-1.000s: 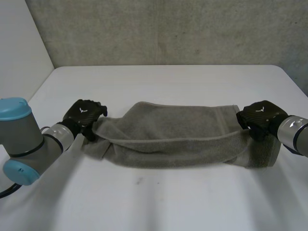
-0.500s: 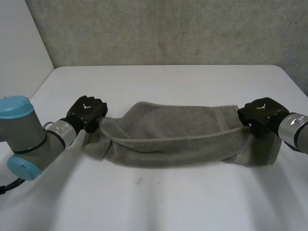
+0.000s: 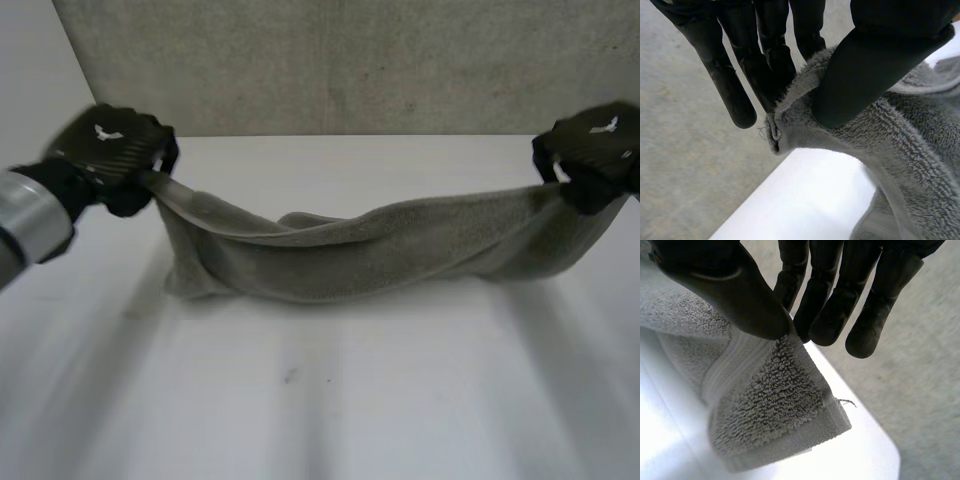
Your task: Fold the towel.
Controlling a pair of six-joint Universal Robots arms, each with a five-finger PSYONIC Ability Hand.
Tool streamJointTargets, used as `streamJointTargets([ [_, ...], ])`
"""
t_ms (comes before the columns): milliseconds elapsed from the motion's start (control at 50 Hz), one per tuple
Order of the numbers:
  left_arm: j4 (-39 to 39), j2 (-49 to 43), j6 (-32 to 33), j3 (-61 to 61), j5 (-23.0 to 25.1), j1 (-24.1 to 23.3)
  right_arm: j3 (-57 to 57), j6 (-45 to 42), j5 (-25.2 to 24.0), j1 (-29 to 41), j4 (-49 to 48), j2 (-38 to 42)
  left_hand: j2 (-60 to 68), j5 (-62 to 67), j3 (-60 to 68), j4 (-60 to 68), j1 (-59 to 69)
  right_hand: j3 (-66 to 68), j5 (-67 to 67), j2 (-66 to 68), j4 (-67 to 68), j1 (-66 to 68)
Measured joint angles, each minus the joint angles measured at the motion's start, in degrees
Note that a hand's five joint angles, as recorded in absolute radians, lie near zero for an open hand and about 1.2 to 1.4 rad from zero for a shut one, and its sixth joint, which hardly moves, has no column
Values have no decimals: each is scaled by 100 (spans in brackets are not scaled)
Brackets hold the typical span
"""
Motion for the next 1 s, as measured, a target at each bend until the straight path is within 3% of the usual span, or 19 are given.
streamJointTargets([
  [180,-935,1275,5,280,32,677,-682,-13,-215,-206,806,-941,1,0,0,1,0,0,0,0,0,0],
  [360,-1134,1479,24,59,66,1051,-655,-4,-872,-437,1127,-1091,1,0,0,1,0,0,0,0,0,0],
  [540,-1073,934,489,-714,134,1059,-288,-66,-1000,-364,1117,-658,1,0,0,1,0,0,0,0,0,0],
  [700,-995,-304,1146,-600,146,959,-513,-105,-908,-209,1086,183,2,0,0,1,0,0,0,0,0,0],
  [820,-966,-1360,866,596,11,582,-1554,-88,-431,237,1036,1101,3,0,1,2,1,0,0,0,0,0],
  [1000,-688,-2461,-459,3389,-602,117,-4409,-36,616,864,376,2545,5,0,2,2,24,0,0,0,0,1],
])
